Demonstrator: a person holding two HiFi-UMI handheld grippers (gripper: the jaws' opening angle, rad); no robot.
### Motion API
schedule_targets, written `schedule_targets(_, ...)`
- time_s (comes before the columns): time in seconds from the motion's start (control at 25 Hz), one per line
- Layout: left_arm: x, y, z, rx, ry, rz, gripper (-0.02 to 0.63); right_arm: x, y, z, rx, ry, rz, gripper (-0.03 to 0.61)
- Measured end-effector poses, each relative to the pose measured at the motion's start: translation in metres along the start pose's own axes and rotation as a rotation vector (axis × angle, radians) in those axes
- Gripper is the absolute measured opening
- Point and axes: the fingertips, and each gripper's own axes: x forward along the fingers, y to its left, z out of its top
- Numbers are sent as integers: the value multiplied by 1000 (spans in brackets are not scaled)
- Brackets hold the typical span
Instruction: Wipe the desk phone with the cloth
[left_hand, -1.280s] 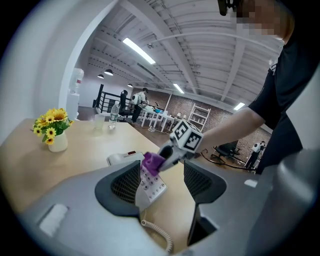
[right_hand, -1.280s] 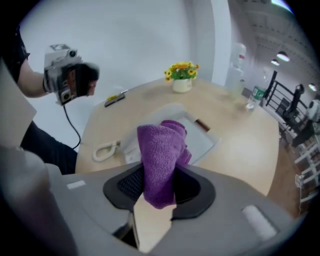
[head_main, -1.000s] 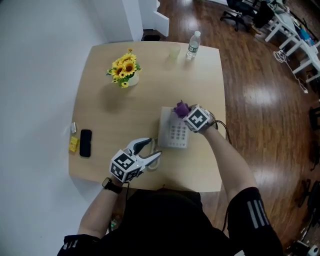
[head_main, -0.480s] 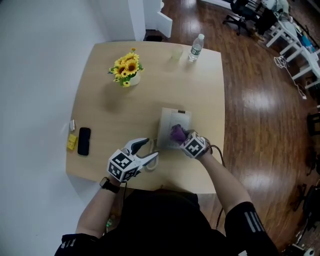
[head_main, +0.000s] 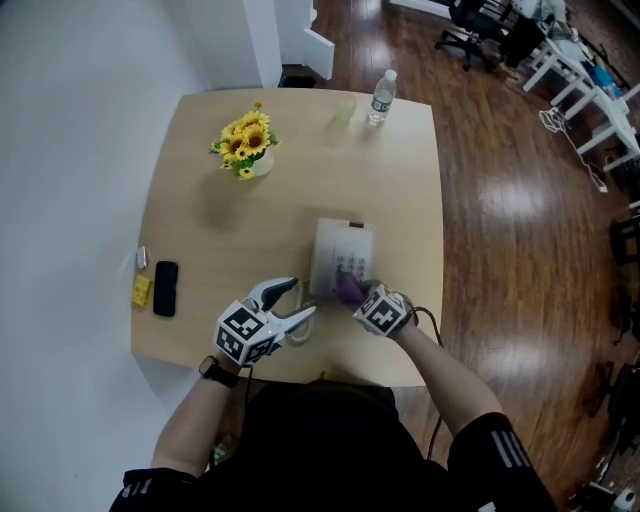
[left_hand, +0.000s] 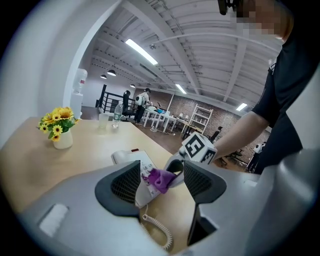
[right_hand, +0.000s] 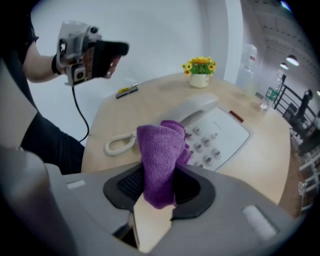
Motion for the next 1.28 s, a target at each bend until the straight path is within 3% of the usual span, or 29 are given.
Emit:
schedule_targets(0.24,-5,2,-4,-14,-5,24,268,-30,-96,87,87,-130,-123,150)
schedule_targets(0.44,-13,5,-9,-34,-7,52,268,-16,-140,110,66,-55,-164,150)
schedule_targets(0.56,-19,8,-12,-48,-8,72,268,0,-131,94,64,39,-129,150)
schedule_targets(0.84,-17,13,-18,-59,-7,73,268,11,-89,74,61,-29,-115,150)
schedule_targets(1.28,-1,3,-8,-15,0,22,268,30,10,18,-4,6,-44,150)
